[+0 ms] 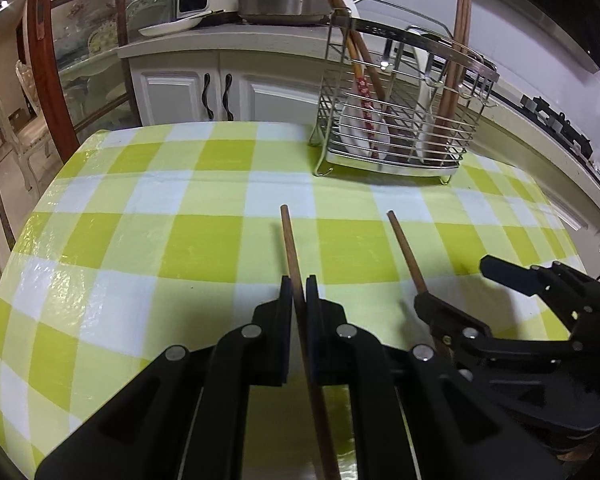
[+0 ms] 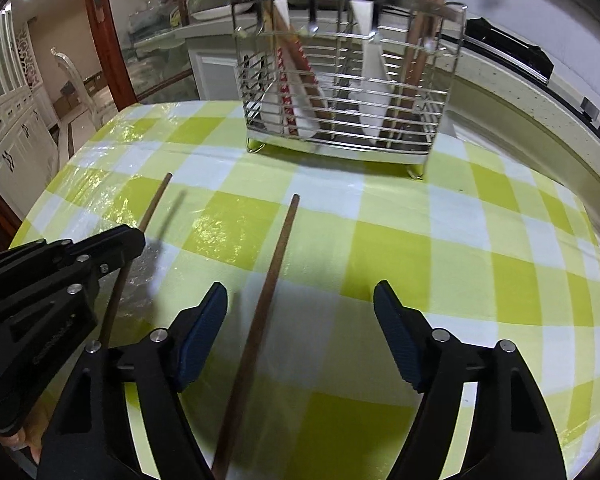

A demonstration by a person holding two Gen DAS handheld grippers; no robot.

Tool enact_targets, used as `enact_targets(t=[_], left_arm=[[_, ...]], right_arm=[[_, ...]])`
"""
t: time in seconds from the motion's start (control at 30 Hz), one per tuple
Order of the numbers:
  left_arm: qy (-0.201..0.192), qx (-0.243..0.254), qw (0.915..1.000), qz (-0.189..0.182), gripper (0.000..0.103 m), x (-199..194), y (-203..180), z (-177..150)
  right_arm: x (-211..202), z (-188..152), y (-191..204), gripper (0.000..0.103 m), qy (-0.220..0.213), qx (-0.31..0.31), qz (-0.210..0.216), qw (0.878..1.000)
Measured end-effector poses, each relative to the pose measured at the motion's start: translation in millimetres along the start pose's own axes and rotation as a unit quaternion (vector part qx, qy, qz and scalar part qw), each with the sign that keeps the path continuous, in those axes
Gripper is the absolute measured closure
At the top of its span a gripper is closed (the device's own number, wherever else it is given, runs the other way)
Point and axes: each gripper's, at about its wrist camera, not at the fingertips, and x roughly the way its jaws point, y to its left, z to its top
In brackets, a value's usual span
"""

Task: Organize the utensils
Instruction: 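Close the left tool on one chopstick while the right tool grasps another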

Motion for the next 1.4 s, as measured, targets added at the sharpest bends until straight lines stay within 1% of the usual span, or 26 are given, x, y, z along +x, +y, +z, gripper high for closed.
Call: enact_targets(t=[0.13, 0.3, 0.37, 0.4, 0.47, 0.5, 0.57, 0.67, 1.07, 1.4], left_arm=[[-0.002, -0.003, 1.0000, -0.001, 0.096, -1, 4, 0], [-0.004, -0.005, 1.0000, -0.002, 0.096, -2, 6, 0], [-0.004, -0.005, 1.0000, -0.003, 0.096, -1, 6, 0], [-0.004, -0.005, 1.0000, -0.003, 0.096, -1, 6, 0], [-0.004, -0.005, 1.0000, -0.004, 0.096, -1, 5, 1], [-0.004, -0.005, 1.0000, -0.004, 0.096, -1, 5, 1], [-0.004, -0.005, 1.0000, -0.003, 0.096, -1, 5, 1], [-0.005, -0.004, 1.0000, -0.004, 0.096, -2, 4, 1], [-0.006, 0.003, 1.0000, -0.007, 0.097, -6, -8, 1], [-0.021, 0.011, 0.9996, -0.012, 0.097, -20, -19, 7]], right_arm=[[8, 0, 6, 0.043, 0.011, -0.004, -0.001, 1.000], [12, 0, 11, 0.049, 0.011, -0.009, -0.001, 1.000], [12, 1, 12, 0.058, 0.010, -0.013, 0.001, 1.000], [12, 1, 13, 0.060, 0.010, -0.015, 0.003, 1.000], [11, 2, 14, 0.070, 0.009, -0.018, 0.005, 1.000], [11, 2, 14, 0.073, 0.008, -0.019, 0.006, 1.000], [11, 2, 14, 0.082, 0.007, -0.020, 0.006, 1.000], [10, 2, 11, 0.090, 0.007, -0.018, 0.008, 1.000], [-2, -5, -2, 0.091, -0.003, -0.003, 0.007, 1.000], [-27, -2, -17, 0.093, -0.038, 0.006, -0.006, 0.999]])
